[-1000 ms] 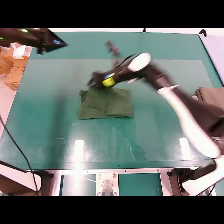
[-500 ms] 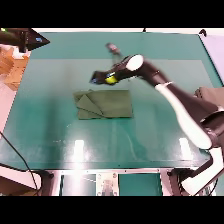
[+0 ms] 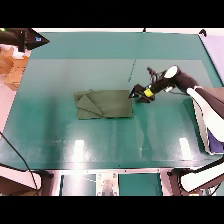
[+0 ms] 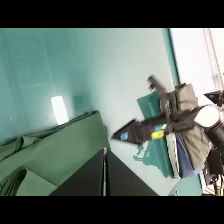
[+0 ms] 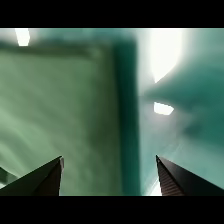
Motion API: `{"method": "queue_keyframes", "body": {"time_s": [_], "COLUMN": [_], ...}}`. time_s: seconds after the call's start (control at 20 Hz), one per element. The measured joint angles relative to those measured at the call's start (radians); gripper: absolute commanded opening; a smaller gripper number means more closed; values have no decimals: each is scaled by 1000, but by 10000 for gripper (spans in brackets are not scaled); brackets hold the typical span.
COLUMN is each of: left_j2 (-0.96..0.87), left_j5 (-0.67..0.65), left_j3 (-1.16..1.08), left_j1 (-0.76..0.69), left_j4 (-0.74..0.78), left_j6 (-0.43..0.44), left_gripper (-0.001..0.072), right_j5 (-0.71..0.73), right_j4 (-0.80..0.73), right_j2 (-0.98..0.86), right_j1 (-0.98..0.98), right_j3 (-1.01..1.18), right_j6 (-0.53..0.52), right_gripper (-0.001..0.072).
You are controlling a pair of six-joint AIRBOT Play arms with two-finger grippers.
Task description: Fold the shirts.
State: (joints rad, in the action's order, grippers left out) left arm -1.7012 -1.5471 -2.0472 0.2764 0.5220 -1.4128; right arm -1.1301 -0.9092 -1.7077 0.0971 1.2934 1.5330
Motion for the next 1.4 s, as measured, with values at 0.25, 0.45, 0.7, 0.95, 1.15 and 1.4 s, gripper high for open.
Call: {"method": "queue_keyframes", "body": {"time_s": [0.25,0.45,0.7,0.95,1.15,1.4], "left_j2": [0,0,0,0,0,0], "left_j5": [14,14,2,-7,-7,-3], "left_j3": [0,0,0,0,0,0], "left_j1": [0,0,0,0,0,0], "left_j4": [0,0,0,0,0,0], "left_j6": [-3,-3,-4,-4,-4,-4], "left_gripper": [25,25,25,25,25,25], "right_j5": [73,123,90,-8,-68,-182], "right_j4": [209,301,320,284,252,228], "right_j2": [-24,-46,72,183,203,188], "right_j1": [43,84,2,-283,-578,-926], "right_j3": [-100,-87,45,306,449,497], "right_j6": [-105,-177,-187,-106,-64,-45], "right_gripper": [277,14,14,13,13,13]}}
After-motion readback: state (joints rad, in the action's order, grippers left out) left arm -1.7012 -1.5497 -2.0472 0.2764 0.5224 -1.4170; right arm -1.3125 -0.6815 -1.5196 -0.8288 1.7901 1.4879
